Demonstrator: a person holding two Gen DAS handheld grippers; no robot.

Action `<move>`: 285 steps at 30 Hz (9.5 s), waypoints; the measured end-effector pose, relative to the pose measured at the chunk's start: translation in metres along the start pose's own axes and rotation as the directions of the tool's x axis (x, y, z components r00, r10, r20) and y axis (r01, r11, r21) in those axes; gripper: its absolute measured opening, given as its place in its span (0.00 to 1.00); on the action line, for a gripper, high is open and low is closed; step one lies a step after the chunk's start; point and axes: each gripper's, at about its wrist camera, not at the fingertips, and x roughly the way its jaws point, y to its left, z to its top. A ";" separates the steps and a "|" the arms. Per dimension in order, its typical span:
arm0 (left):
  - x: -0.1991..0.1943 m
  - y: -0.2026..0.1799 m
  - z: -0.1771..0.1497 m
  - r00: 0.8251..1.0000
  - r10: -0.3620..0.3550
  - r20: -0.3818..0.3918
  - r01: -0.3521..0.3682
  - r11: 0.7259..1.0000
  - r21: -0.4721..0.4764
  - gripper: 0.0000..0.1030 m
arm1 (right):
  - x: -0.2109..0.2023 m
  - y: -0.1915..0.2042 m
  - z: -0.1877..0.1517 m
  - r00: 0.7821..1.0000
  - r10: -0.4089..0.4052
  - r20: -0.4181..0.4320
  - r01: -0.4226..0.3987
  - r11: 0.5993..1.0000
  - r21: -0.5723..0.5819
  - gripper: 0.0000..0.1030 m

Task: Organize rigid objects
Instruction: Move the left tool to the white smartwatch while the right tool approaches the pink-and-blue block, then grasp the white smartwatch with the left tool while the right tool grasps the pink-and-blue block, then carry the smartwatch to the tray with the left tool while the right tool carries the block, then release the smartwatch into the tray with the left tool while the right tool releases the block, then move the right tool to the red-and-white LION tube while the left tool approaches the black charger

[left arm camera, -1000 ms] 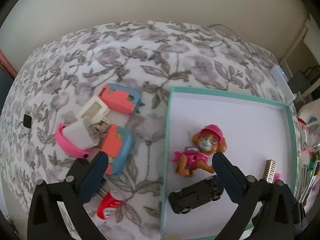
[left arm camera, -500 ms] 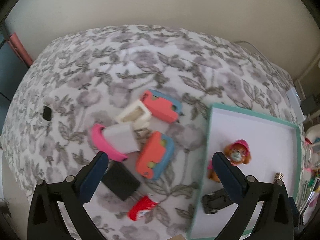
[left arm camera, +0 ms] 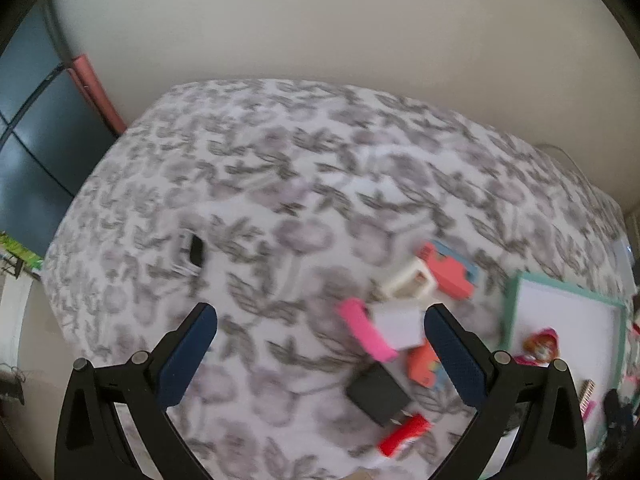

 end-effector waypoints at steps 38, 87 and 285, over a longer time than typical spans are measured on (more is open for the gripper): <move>0.121 0.165 0.034 0.988 0.087 -0.124 -0.111 0.973 -0.205 1.00 | 0.108 0.185 0.026 0.940 0.226 -0.257 -0.252 0.965 -0.074 1.00; 0.164 0.147 0.038 0.988 0.029 -0.151 -0.052 0.987 -0.150 0.49 | 0.179 0.199 0.025 0.907 0.125 -0.402 -0.134 0.991 0.005 0.74; 0.049 0.057 -0.043 0.967 0.033 -0.251 -0.063 0.992 -0.113 0.94 | 0.051 0.173 -0.077 0.911 0.136 -0.390 -0.273 0.907 -0.321 1.00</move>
